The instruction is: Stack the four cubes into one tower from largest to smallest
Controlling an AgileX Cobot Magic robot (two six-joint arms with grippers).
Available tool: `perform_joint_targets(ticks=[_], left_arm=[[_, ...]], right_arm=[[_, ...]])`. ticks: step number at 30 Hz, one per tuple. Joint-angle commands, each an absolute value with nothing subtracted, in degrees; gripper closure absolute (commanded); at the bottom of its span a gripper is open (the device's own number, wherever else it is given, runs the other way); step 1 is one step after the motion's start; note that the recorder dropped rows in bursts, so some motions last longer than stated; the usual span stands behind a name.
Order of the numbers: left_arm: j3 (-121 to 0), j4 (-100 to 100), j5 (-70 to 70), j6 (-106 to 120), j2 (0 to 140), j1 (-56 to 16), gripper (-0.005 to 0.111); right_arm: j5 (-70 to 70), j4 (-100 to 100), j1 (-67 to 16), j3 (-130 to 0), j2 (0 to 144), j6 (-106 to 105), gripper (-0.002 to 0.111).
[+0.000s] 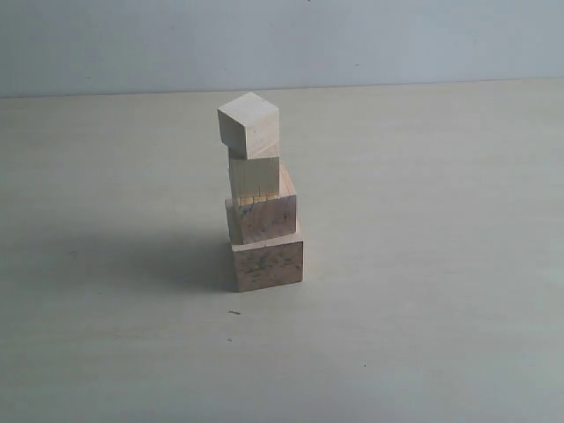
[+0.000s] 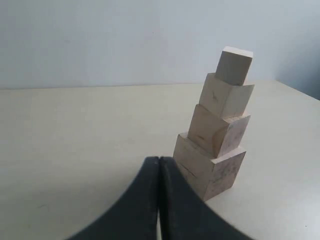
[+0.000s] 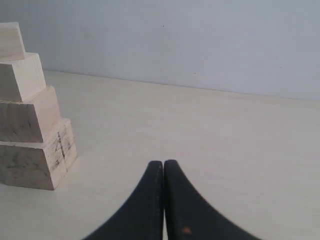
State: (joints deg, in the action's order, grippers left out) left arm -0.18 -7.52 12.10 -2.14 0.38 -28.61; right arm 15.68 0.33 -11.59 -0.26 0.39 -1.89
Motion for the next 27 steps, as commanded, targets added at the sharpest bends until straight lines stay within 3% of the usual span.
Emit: perform_joint_targets(ticks=[1,21,27], left_arm=[[0.0,-7.6,11.9,-2.0,0.0,-28.5,0.107],[0.0,-7.6,11.9,-1.7,0.0,-28.5,0.107],[0.0,-16.1,-4.0,-10.2,0.0,-28.6,0.107]], right_arm=[[15.7,0.0,-11.2,0.0,0.0,-2.3,0.108],[15.7,0.0,-11.2,0.0,0.0,-2.3,0.108],[15.7,0.0,-11.2,0.0,0.0,-2.3,0.108]])
